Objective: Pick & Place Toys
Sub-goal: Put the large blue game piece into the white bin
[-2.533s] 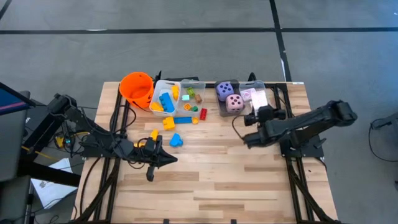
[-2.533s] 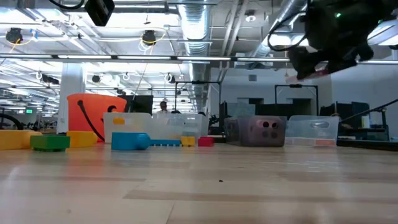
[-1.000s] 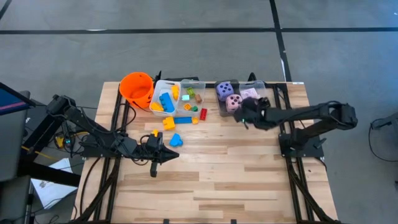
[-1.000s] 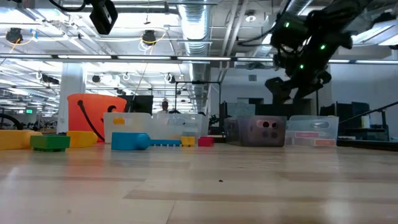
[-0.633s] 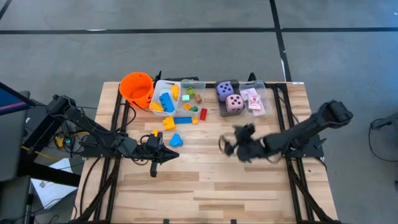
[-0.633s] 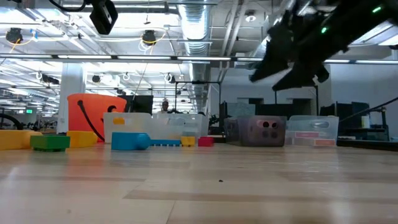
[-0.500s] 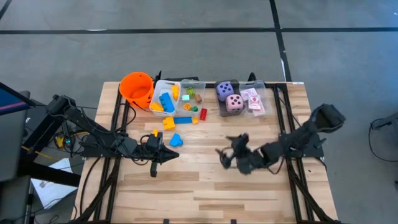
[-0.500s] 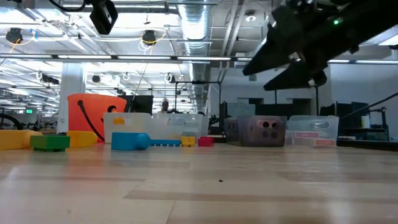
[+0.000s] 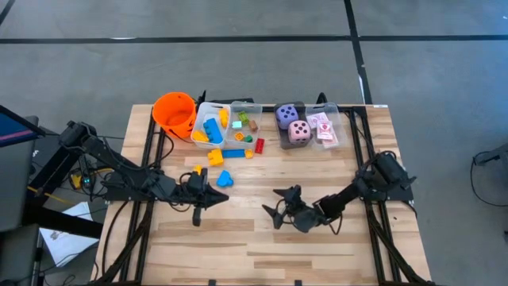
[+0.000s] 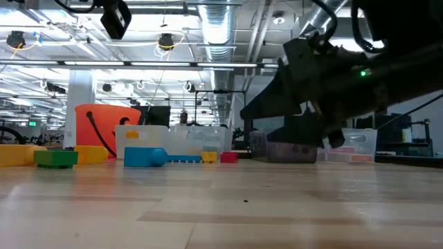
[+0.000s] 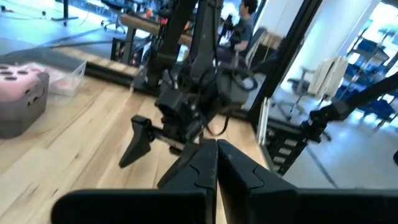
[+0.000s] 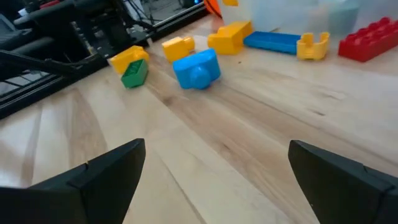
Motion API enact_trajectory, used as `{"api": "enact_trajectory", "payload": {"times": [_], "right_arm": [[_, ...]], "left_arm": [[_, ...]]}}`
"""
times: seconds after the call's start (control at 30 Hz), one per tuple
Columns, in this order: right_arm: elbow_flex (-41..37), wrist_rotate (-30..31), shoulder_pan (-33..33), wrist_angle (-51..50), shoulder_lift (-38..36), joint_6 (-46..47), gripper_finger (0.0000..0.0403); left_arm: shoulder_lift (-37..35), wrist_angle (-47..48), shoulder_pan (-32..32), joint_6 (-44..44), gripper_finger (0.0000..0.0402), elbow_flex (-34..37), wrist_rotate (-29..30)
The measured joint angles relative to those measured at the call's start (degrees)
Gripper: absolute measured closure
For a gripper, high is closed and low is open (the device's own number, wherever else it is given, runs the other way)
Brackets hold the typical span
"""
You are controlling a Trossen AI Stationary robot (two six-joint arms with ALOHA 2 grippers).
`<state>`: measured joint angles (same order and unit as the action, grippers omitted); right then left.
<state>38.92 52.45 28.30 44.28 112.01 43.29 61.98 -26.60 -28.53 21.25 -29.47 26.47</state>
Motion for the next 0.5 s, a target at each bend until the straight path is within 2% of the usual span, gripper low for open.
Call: {"api": "enact_trajectory", "payload": {"times": [0.23,0.37,0.5], "right_arm": [[0.5,-2.7,-1.8,1.7,0.9,-1.4,0.0015],[1.7,-2.9,-1.8,1.6,0.9,-4.0,0.0015],[2.0,-3.1,-1.3,1.2,0.9,-5.9,0.0015]], "left_arm": [[1.0,10.1,0.1,0.0,0.0402,0.0,0.8],[4.1,14.8,0.8,1.7,0.0402,0.0,2.9],[9.1,14.6,2.4,3.6,0.0401,0.0,3.4]]}}
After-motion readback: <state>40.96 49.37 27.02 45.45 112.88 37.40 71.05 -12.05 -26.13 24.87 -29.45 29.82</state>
